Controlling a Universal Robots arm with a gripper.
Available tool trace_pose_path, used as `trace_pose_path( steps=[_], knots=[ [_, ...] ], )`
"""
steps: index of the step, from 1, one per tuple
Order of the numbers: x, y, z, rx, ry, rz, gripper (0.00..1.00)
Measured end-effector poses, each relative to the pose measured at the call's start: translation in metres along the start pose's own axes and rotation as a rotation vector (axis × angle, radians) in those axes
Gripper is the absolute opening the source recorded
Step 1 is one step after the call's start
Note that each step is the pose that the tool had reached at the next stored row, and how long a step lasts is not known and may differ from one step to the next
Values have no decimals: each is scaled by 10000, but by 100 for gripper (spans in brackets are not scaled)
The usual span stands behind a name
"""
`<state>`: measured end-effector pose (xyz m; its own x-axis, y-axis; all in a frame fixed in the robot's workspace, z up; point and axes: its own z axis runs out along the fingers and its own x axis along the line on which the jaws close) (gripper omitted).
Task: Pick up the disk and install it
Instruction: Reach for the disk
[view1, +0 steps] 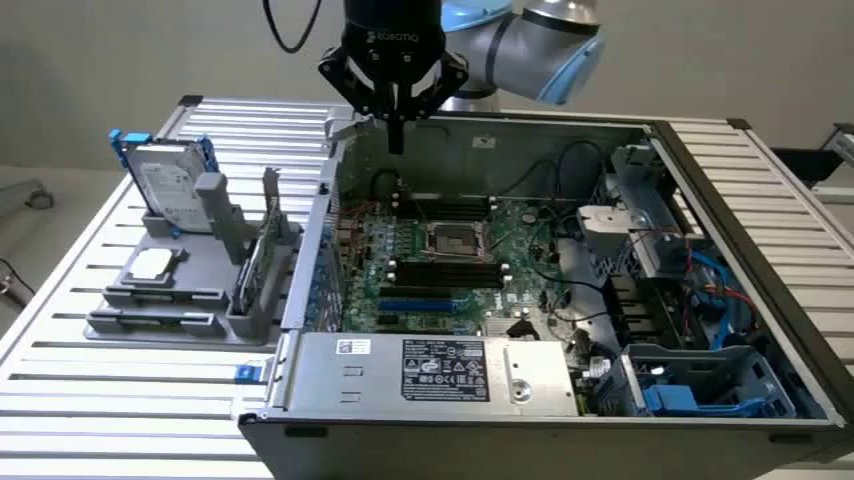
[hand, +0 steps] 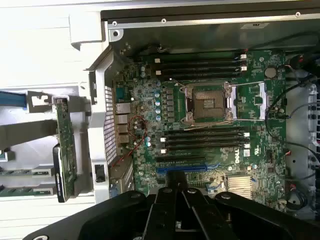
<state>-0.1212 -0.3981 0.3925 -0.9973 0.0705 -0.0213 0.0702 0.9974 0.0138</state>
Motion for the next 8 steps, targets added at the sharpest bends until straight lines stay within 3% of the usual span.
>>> trace_pose_path(
  steps=[8],
  knots=[
    [0, 1, 0, 36, -2, -1, 11]
  ],
)
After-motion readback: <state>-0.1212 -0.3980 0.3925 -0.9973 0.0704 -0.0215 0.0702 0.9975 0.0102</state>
